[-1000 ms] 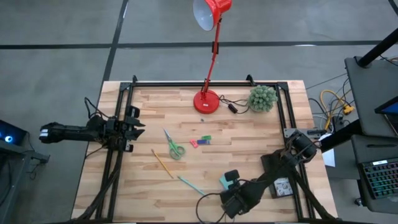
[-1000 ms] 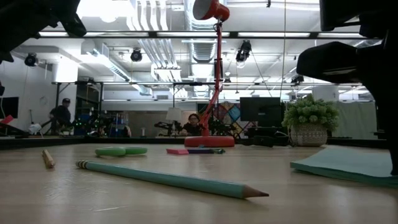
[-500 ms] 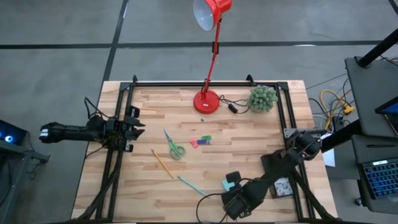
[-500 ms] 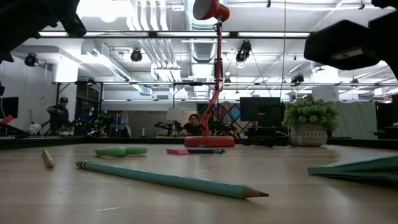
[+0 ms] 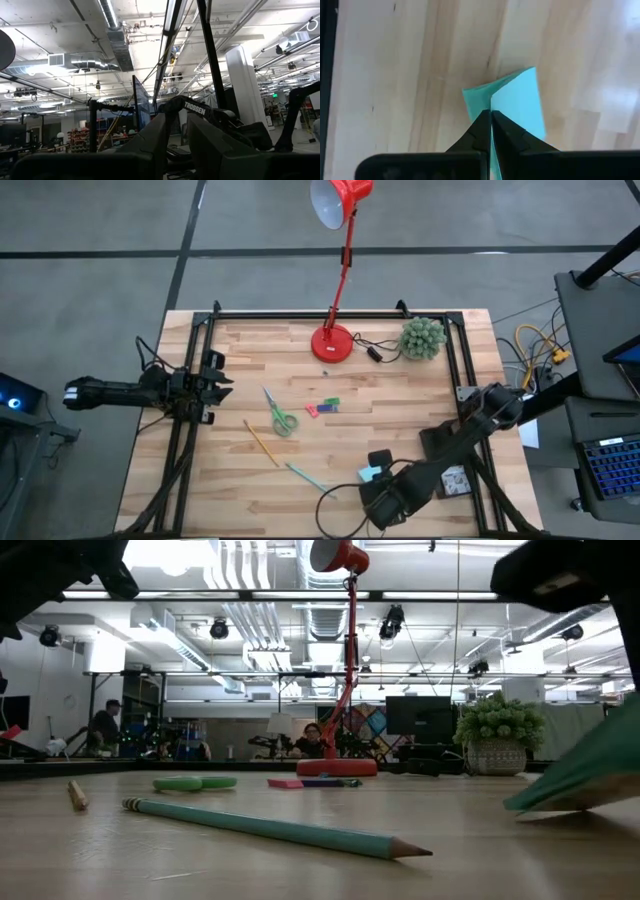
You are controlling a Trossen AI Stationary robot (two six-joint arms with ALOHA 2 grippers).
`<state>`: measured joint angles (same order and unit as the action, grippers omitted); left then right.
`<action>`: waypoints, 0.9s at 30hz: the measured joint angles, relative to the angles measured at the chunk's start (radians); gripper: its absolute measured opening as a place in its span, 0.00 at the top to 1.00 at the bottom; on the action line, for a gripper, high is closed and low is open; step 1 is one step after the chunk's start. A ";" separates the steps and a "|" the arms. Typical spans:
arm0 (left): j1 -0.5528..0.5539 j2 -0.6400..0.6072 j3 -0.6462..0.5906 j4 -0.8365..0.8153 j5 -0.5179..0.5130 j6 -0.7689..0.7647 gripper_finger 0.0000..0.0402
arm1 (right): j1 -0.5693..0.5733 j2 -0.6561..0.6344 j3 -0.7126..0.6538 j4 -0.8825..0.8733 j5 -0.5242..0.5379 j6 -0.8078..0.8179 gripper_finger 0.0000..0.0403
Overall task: Pick and place office supplies into organizer
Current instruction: Put the blue sticky note into the black desk organizer
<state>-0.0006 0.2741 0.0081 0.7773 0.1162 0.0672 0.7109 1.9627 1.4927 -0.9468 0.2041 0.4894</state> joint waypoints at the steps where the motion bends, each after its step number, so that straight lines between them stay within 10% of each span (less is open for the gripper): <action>1: 0.000 0.000 0.000 0.000 0.000 0.000 0.84 | 0.000 -0.009 0.001 0.001 0.007 0.001 0.98; 18: 0.000 -0.001 0.000 0.000 0.000 0.000 0.84 | 0.000 -0.060 0.003 0.090 0.033 0.027 0.95; 27: 0.000 0.000 0.000 0.000 0.000 0.000 0.84 | 0.025 -0.001 0.000 0.178 0.005 0.026 0.65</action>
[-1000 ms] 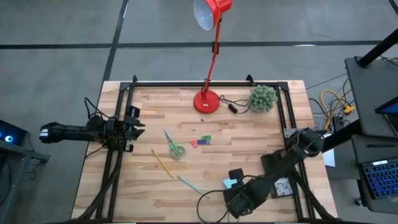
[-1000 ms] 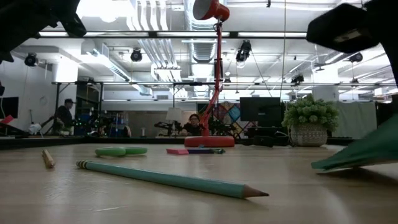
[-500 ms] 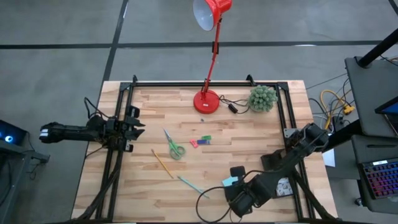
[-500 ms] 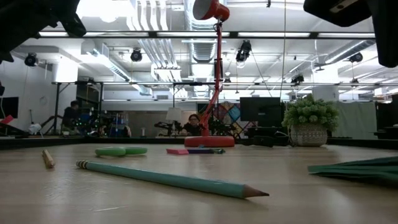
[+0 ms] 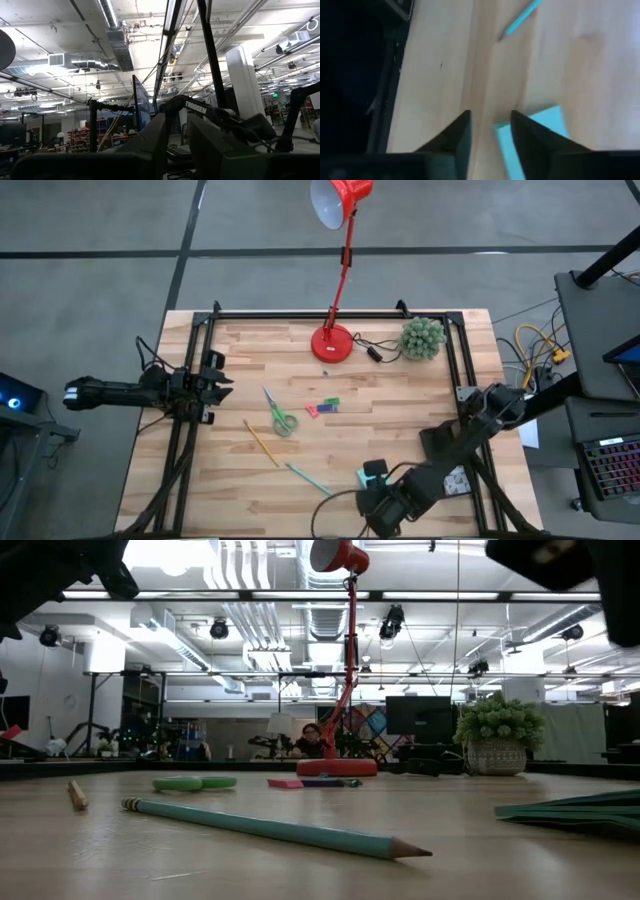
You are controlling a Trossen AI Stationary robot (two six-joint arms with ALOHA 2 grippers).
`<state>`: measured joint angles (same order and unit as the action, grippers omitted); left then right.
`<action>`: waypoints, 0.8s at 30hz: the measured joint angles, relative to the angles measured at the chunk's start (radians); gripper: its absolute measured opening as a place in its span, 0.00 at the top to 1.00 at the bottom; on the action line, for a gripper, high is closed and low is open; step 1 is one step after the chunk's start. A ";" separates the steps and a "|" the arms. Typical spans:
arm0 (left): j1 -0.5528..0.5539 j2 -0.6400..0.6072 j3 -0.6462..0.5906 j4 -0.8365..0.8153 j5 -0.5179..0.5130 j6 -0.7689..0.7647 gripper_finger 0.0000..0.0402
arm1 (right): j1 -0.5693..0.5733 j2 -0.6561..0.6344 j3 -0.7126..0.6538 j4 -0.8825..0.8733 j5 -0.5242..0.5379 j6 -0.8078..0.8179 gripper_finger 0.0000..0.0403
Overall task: Pick and place office supplies into organizer
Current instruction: Put the blue sticky note into the black desk organizer
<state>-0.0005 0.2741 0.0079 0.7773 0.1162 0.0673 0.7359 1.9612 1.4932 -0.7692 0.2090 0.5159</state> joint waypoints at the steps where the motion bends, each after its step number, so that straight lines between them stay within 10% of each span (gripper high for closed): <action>1: 0.000 0.000 0.000 0.000 -0.001 0.000 0.84 | 0.003 0.016 -0.001 -0.006 -0.006 -0.001 0.60; 11: 0.000 0.000 0.000 0.000 0.000 0.000 0.84 | 0.007 0.124 -0.002 -0.095 0.092 0.003 0.30; 24: 0.000 0.000 0.000 0.000 0.000 0.000 0.84 | -0.029 0.170 -0.018 -0.080 -0.005 0.003 0.37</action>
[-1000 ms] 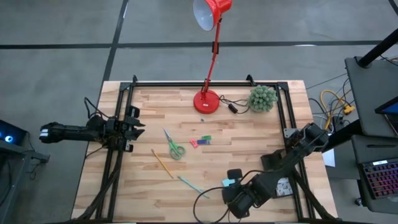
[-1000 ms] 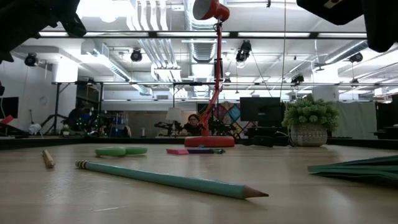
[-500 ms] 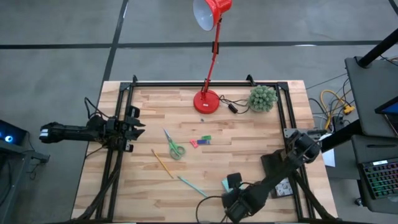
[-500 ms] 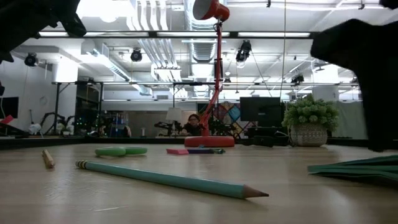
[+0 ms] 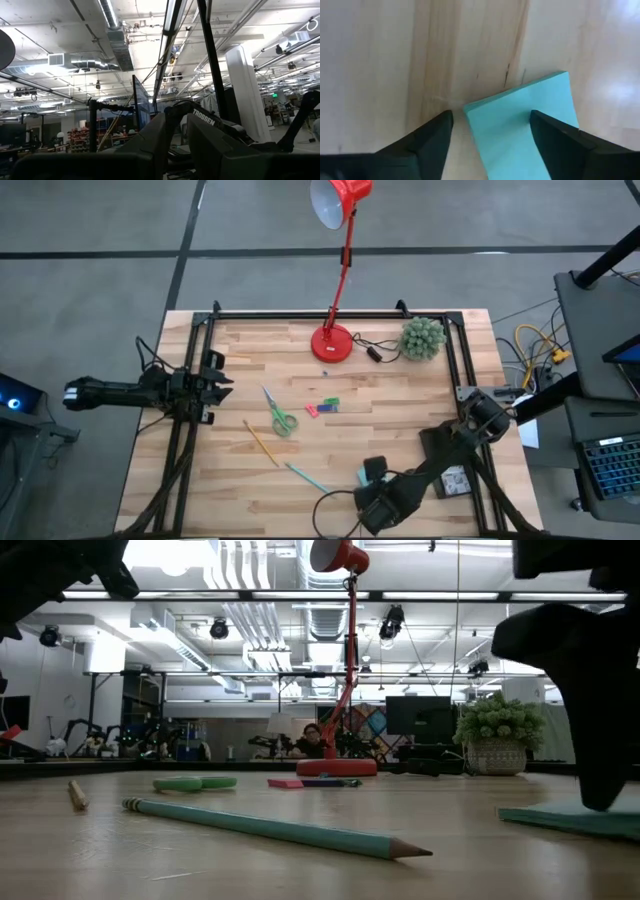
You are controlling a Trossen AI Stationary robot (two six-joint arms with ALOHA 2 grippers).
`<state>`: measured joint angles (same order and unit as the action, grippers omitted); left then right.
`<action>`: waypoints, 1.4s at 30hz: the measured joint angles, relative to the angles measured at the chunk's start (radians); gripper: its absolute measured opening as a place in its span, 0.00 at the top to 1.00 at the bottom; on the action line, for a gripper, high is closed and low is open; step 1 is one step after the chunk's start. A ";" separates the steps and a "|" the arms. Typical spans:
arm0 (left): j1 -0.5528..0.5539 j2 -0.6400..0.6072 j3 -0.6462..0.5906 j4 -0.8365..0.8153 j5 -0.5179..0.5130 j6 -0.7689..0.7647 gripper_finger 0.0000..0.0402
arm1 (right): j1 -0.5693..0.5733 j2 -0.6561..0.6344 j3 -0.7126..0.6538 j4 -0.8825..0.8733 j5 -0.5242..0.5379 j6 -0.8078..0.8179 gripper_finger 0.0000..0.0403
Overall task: Pick and place office supplies into organizer
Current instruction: Put the blue sticky note into the black desk organizer
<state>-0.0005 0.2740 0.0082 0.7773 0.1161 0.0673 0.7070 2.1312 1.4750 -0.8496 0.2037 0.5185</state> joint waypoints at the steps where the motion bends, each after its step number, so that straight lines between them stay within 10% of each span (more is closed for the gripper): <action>1: 0.000 -0.001 0.000 0.000 0.000 0.000 0.84 | -0.006 0.000 0.000 0.002 -0.016 -0.003 0.40; 16: 0.000 -0.001 0.000 0.000 0.000 0.000 0.84 | -0.037 0.013 -0.002 -0.003 -0.125 -0.086 0.94; 42: 0.000 -0.001 0.000 0.000 0.000 0.000 0.84 | 0.070 -0.307 -0.010 -0.307 -0.029 0.293 0.95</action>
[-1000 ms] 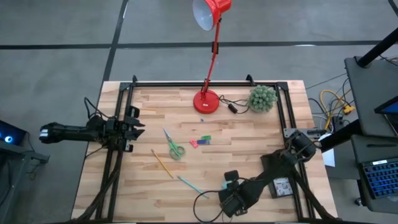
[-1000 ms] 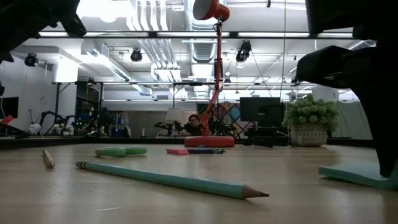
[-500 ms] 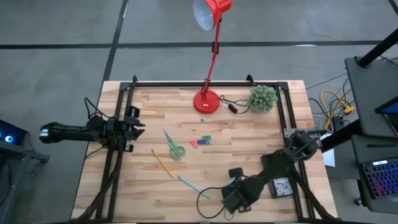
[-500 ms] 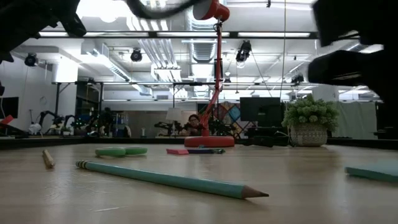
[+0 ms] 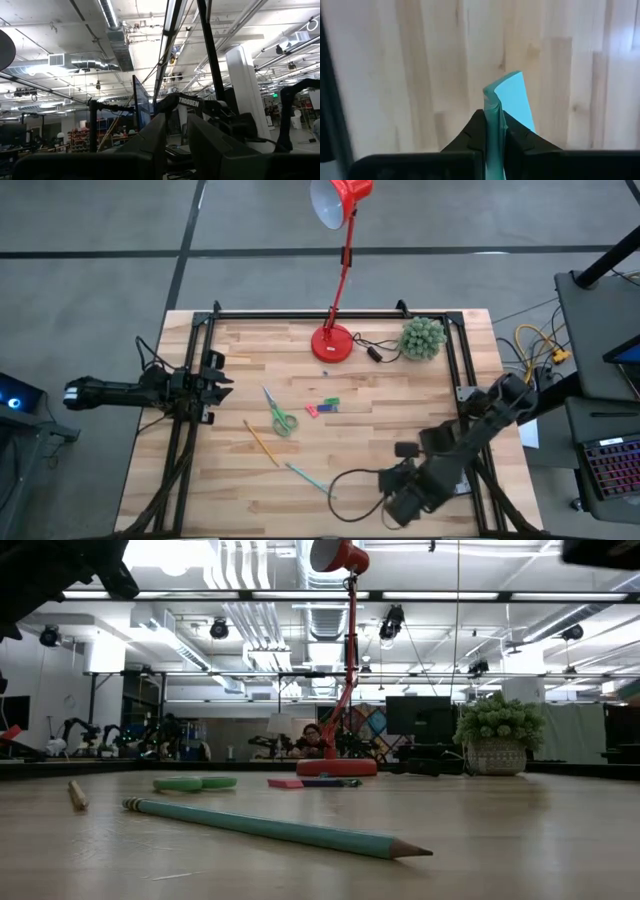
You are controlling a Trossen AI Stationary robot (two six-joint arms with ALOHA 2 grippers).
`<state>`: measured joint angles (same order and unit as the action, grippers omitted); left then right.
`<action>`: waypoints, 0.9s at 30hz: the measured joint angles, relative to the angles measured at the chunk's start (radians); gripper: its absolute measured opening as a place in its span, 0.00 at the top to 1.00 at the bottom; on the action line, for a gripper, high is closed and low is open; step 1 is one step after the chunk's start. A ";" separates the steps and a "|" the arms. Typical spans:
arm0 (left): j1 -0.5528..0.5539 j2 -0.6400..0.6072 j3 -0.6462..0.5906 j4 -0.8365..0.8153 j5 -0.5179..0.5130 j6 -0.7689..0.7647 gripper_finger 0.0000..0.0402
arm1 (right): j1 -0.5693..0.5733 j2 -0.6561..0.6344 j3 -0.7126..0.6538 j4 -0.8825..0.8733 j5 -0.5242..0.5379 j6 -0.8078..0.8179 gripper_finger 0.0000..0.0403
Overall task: Pick and place office supplies into organizer
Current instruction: Put the blue sticky note into the black desk organizer
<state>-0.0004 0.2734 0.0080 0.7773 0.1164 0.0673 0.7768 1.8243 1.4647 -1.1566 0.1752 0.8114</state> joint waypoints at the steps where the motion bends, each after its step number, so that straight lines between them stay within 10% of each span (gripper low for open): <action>1: 0.000 0.000 0.000 0.000 -0.001 0.000 0.84 | 0.015 -0.010 0.000 -0.011 -0.006 0.023 0.95; 27: 0.000 0.001 0.000 0.000 -0.001 0.000 0.84 | 0.311 -0.070 -0.112 -0.198 -0.139 0.411 0.95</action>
<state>-0.0005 0.2741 0.0082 0.7776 0.1158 0.0673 1.0874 1.7546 1.3528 -1.3551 0.0358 1.2224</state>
